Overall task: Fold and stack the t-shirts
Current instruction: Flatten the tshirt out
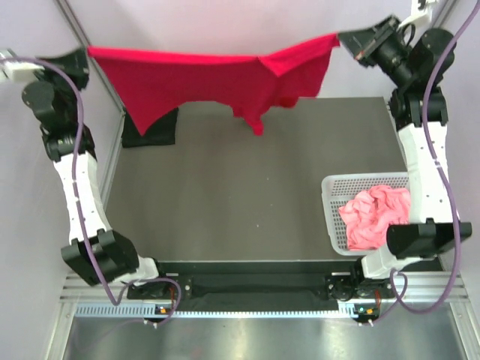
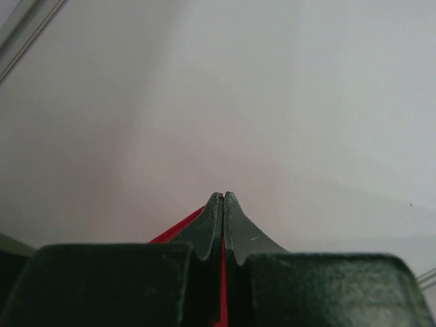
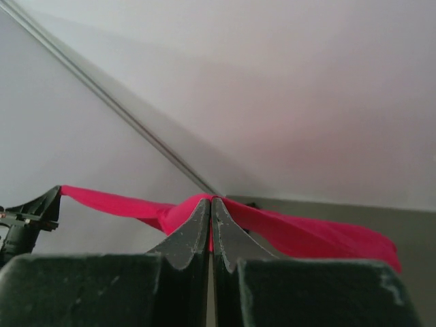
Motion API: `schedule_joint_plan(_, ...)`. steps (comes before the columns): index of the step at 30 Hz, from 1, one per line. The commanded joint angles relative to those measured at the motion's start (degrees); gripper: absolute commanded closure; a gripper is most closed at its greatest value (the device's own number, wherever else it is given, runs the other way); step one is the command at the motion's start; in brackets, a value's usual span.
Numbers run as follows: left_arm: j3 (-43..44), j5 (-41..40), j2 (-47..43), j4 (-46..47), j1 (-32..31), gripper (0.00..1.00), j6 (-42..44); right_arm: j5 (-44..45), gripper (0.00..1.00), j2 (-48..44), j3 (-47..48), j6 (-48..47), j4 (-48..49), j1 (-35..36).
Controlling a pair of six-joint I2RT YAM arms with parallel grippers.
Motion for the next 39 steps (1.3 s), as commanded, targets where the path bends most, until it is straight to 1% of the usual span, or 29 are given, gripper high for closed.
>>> schedule_joint_plan(1,-8.5,0.5,-6.6,0.4,0.8,1.0,-0.6,-1.1,1.0,-7.1,-4.6,-1.1,0.2,-1.1)
schedule_joint_plan(3,-10.1,-0.9,-10.1,-2.0,0.9,1.0,1.0,-0.8,1.0,-8.5,-4.7,-1.5,-0.5,-1.2)
schedule_joint_plan(7,-9.4,-1.8,-12.4,-3.5,1.0,1.0,2.9,-0.2,1.0,-8.6,-3.3,-0.9,0.6,-1.2)
schedule_joint_plan(10,-6.7,-2.8,-11.8,-3.6,0.9,1.0,4.3,1.1,1.0,-7.3,-1.8,-0.7,1.5,-1.2)
schedule_joint_plan(15,-4.4,-4.7,-8.8,0.6,1.0,1.0,4.4,2.4,1.0,-3.1,2.3,0.7,6.2,-1.3)
schedule_joint_plan(19,-3.2,-5.5,-3.7,6.6,0.9,1.0,2.1,3.7,1.0,5.1,8.1,2.5,9.5,-1.3)
schedule_joint_plan(20,-2.9,-5.5,-2.4,7.9,0.9,1.0,1.4,3.9,1.0,7.0,12.3,2.9,9.6,-1.4)
schedule_joint_plan(21,-2.5,-5.5,0.0,9.4,0.8,1.0,-0.1,4.0,1.0,11.0,14.8,3.3,9.6,-1.4)
schedule_joint_plan(22,-1.4,-6.1,1.3,12.1,0.5,1.0,-0.8,4.3,1.0,13.3,20.6,4.1,9.5,-1.3)
schedule_joint_plan(24,0.7,-6.5,5.5,14.5,-0.6,1.0,-2.0,5.0,1.0,19.4,26.3,6.4,9.5,-1.6)
schedule_joint_plan(25,3.9,-6.8,7.0,15.5,-1.1,1.0,-1.9,5.3,1.0,21.1,30.0,7.6,11.0,-1.6)
schedule_joint_plan(27,7.7,-6.9,10.7,15.4,-2.6,1.0,-0.6,5.7,1.0,23.6,31.1,11.2,13.2,-1.6)
schedule_joint_plan(28,11.0,-7.4,11.8,15.3,-3.1,1.0,-0.1,6.2,1.0,23.9,31.0,12.0,13.9,-3.6)
schedule_joint_plan(30,15.8,-7.6,14.4,14.7,-3.9,1.0,0.4,6.4,1.0,24.0,31.0,13.5,15.1,-4.2)
schedule_joint_plan(34,21.6,-7.6,16.7,13.9,-4.1,1.0,0.3,6.7,1.0,23.1,31.6,17.4,17.8,-6.5)
schedule_joint_plan(37,23.3,-7.9,16.3,12.9,-4.1,1.0,0.5,5.7,1.0,22.0,32.2,20.7,18.3,-8.6)
schedule_joint_plan(39,22.3,-7.6,14.5,11.9,-4.0,1.0,0.7,4.4,1.0,20.5,31.9,21.1,17.4,-9.3)
